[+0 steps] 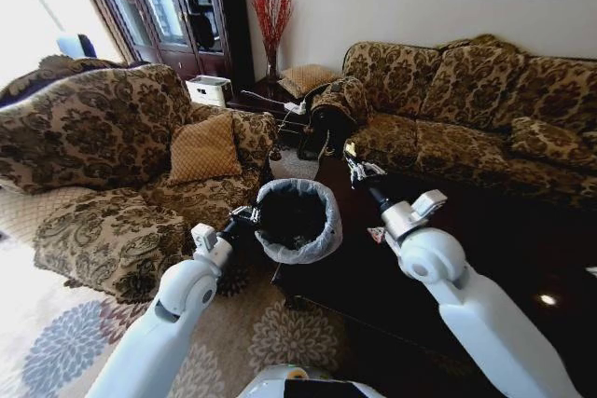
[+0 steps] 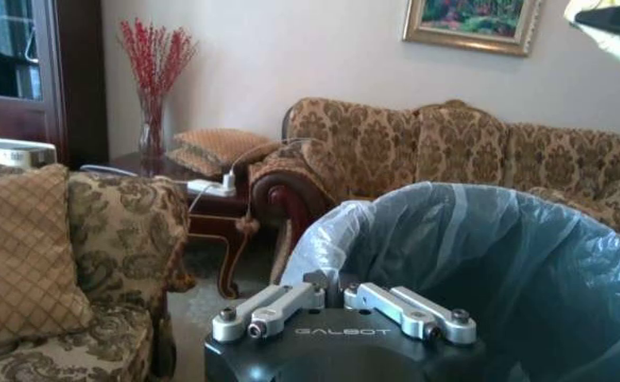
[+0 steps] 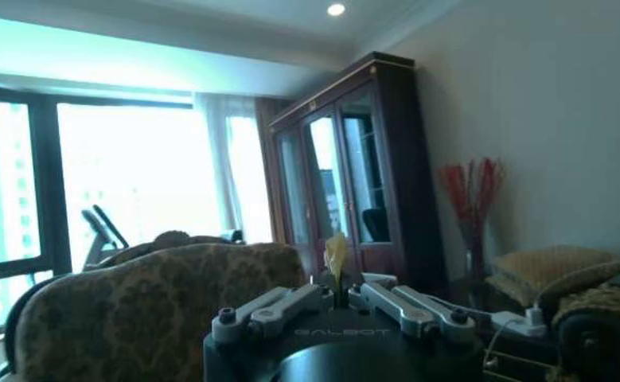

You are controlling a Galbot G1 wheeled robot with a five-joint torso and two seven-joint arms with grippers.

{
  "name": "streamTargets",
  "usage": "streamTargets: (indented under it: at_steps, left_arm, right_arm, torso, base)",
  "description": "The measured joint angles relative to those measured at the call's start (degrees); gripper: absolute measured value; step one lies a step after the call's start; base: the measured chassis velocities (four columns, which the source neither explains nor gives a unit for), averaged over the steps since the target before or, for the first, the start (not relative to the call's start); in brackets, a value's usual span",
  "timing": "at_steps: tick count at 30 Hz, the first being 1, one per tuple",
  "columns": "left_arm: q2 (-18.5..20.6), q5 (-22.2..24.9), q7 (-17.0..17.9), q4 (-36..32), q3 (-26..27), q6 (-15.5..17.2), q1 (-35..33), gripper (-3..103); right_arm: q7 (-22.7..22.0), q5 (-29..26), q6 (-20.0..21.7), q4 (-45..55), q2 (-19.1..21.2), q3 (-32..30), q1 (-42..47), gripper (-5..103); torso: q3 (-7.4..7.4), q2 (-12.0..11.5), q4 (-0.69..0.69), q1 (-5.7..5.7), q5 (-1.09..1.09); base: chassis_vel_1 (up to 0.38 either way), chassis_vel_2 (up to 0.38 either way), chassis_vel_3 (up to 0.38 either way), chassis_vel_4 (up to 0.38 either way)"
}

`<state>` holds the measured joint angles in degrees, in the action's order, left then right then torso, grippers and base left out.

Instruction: Move to the front of the table and place the trash on the table into the trash bin.

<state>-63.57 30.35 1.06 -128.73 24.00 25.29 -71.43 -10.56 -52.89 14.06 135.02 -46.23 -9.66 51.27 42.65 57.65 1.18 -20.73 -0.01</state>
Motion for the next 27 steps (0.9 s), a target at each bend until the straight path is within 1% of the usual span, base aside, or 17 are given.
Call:
streamTargets:
  at_steps: [1,2,4,7,8,9,10,12,14,15,18,19,22,23,25,26,27]
  left_arm:
    - [-0.21,0.46,0.19,-0.51,-0.01,0.15,-0.16,3]
    - [-0.21,0.46,0.19,-0.51,-0.01,0.15,-0.16,3]
    - [-0.76,0.87,0.25,-1.15,0.00,0.26,-0.66,3]
    - [-1.06,0.89,0.31,-1.61,0.13,0.27,-1.08,3]
    - [-1.09,0.88,0.38,-1.83,0.23,0.27,-1.20,3]
    - [-1.10,0.87,0.40,-2.01,0.31,0.27,-1.28,3]
    - [-1.09,0.87,0.40,-2.39,0.45,0.27,-1.53,3]
    - [-1.06,0.87,0.37,-2.57,0.54,0.27,-1.74,3]
    - [-0.90,0.88,0.32,-2.63,0.77,0.26,-2.06,3]
    - [-0.90,0.88,0.32,-2.63,0.77,0.26,-2.06,3]
    - [-0.97,0.81,0.32,-2.52,1.09,0.23,-2.12,3]
    - [-0.97,0.81,0.32,-2.52,1.09,0.23,-2.12,3]
    - [-1.13,0.79,0.26,-2.59,1.16,0.14,-2.24,3]
    - [-1.13,0.79,0.26,-2.59,1.16,0.14,-2.24,3]
    - [-1.27,0.69,0.25,-2.65,1.18,0.09,-2.45,3]
    - [-1.27,0.69,0.25,-2.65,1.18,0.09,-2.45,3]
    - [-1.30,0.65,0.26,-2.66,1.18,0.07,-2.51,3]
  right_arm:
    - [1.28,0.60,0.60,1.27,0.79,0.54,1.00,0]
    - [1.28,0.60,0.60,1.27,0.79,0.54,1.00,0]
    - [2.94,1.36,2.12,3.11,1.78,1.96,2.68,0]
    - [3.71,2.54,3.66,3.30,2.52,3.65,3.28,0]
    - [4.06,2.98,3.86,3.01,2.67,4.10,3.24,-3]
    - [4.38,3.34,3.94,2.64,2.73,4.49,3.10,-3]
    - [4.60,3.63,4.14,2.19,2.71,5.11,2.58,7]
    - [4.62,3.54,4.27,2.14,2.58,5.32,2.32,7]
    - [4.83,3.27,4.78,2.27,2.43,5.41,2.15,18]
    - [4.83,3.27,4.78,2.27,2.43,5.41,2.15,18]
    - [5.71,3.32,4.82,2.44,2.56,5.38,2.40,34]
    - [5.71,3.32,4.82,2.44,2.56,5.38,2.40,34]
    - [5.85,3.32,4.77,2.58,2.80,5.18,2.69,50]
    - [5.85,3.32,4.77,2.58,2.80,5.18,2.69,50]
    - [5.79,3.26,4.27,2.70,2.66,4.68,2.76,61]
    - [5.79,3.26,4.27,2.70,2.66,4.68,2.76,61]
    - [5.27,3.21,3.77,2.62,2.42,4.31,2.66,67]
  torso:
    - [0.00,0.00,-0.01,0.00,0.02]
    - [0.00,0.00,-0.01,0.00,0.02]
    - [0.00,0.00,-0.02,0.01,0.02]
    - [0.00,0.00,-0.02,0.01,0.02]
    - [0.00,0.00,-0.02,0.01,0.02]
    - [0.00,0.00,-0.01,0.01,0.02]
    - [0.00,0.00,0.00,0.00,0.01]
    - [0.00,0.00,0.00,0.00,0.01]
    - [0.00,0.00,0.00,0.00,0.02]
    - [0.00,0.00,0.00,0.00,0.02]
    - [0.00,0.00,0.00,0.00,0.01]
    - [0.00,0.00,0.00,0.00,0.01]
    - [0.00,0.00,-0.01,0.00,0.01]
    - [0.00,0.00,-0.01,0.00,0.01]
    - [0.00,0.00,-0.01,0.00,0.01]
    - [0.00,0.00,-0.01,0.00,0.01]
    - [0.00,0.00,-0.01,0.00,0.02]
  base:
    - [0.000,0.000,0.000,0.000]
    - [0.000,0.000,0.000,0.000]
    - [0.000,0.000,0.000,0.000]
    - [0.000,0.000,0.000,0.000]
    - [0.000,0.000,0.000,0.000]
    - [0.000,0.000,0.000,0.000]
    - [0.000,0.000,0.000,0.000]
    - [0.000,0.000,0.000,0.000]
    - [0.000,0.000,0.000,0.000]
    - [0.000,0.000,0.000,0.000]
    - [0.000,0.000,0.000,0.000]
    - [0.000,0.000,0.000,0.000]
    - [0.000,0.000,0.000,0.000]
    - [0.000,0.000,0.000,0.000]
    - [0.000,0.000,0.000,0.000]
    - [0.000,0.000,0.000,0.000]
    - [0.000,0.000,0.000,0.000]
